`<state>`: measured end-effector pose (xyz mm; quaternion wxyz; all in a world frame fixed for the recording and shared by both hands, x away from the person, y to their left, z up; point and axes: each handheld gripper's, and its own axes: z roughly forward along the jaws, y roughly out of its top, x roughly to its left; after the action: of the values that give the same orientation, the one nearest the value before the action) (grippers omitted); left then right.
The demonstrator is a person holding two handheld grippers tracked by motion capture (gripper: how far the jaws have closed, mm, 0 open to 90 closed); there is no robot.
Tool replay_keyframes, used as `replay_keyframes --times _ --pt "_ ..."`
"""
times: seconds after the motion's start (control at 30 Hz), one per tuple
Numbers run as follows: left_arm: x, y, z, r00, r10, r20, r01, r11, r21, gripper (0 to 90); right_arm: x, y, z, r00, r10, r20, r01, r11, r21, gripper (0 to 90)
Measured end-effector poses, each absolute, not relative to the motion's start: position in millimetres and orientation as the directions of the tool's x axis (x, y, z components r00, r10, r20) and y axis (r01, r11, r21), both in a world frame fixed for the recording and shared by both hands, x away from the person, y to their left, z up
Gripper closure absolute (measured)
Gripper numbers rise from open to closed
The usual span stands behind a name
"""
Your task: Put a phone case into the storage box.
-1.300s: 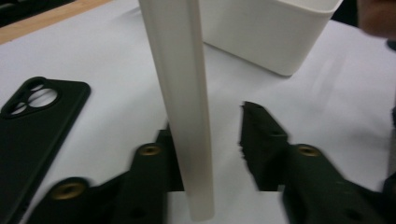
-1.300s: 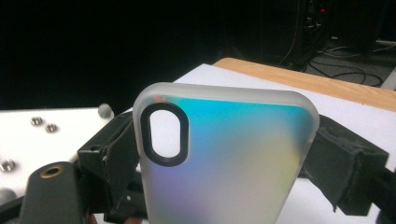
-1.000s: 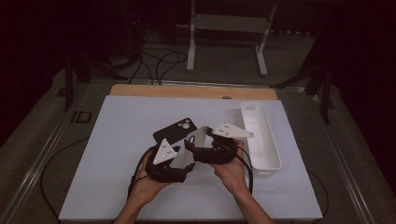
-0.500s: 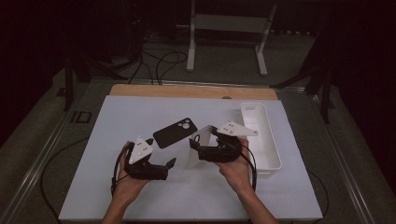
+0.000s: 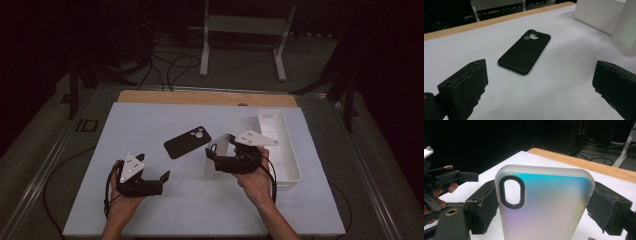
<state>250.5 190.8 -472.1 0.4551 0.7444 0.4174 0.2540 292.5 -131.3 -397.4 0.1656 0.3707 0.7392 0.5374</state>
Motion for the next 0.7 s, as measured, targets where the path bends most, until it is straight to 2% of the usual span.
replay_keyframes --times 0.7 --pt "244.5 219.6 -488.7 0.452 0.892 0.012 0.405 -0.218 0.888 0.5 299.1 -132.0 -386.6 -0.661 0.741 0.114 0.345 0.165 0.924 16.6"
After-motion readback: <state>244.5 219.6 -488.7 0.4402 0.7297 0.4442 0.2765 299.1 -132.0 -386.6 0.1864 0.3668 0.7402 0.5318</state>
